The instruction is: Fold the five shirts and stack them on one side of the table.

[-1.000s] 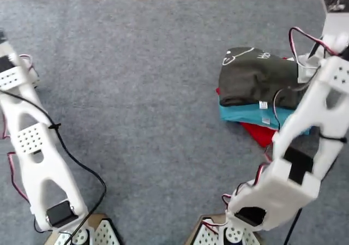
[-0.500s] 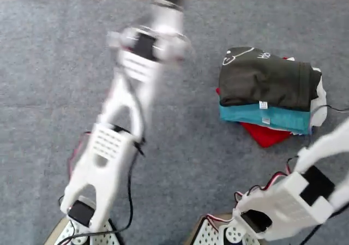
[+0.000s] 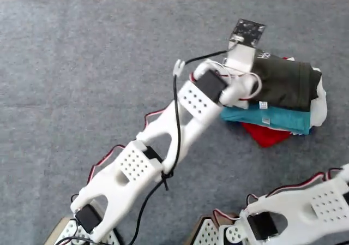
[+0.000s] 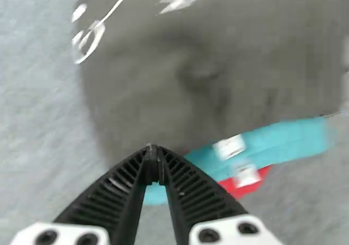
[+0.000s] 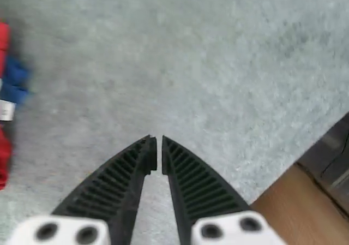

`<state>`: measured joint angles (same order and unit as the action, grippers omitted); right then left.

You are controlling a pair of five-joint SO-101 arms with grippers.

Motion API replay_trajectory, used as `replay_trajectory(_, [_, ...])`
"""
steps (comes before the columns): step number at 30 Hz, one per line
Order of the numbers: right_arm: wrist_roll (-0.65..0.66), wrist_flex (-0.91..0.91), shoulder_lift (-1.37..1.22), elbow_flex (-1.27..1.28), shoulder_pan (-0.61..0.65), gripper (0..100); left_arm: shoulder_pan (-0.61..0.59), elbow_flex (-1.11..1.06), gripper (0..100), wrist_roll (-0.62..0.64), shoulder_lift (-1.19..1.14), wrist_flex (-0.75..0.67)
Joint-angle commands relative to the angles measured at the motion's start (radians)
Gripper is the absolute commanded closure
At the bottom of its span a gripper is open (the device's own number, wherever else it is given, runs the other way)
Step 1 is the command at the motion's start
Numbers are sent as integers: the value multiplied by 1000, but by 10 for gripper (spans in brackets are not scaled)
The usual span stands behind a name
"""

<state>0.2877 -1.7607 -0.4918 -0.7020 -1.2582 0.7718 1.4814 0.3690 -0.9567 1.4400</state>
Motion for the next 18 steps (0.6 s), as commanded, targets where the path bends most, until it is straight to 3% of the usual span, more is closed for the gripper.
replay_trajectory(1, [9,8,-7,-8,-68,976,56,33,966,37,74,-166])
replay_trajectory(6, [94,15,-44,-8,-150,976,101,-137,966,41,74,-445])
replay_trajectory(12, [155,84,-76,-8,-253,976,71,-473,971,43,37,-761])
replay_trajectory(14, [167,86,-85,-8,-259,976,65,-519,971,43,17,-769])
replay_trajectory(18, [163,86,-88,-8,-249,976,90,-504,971,43,14,-595])
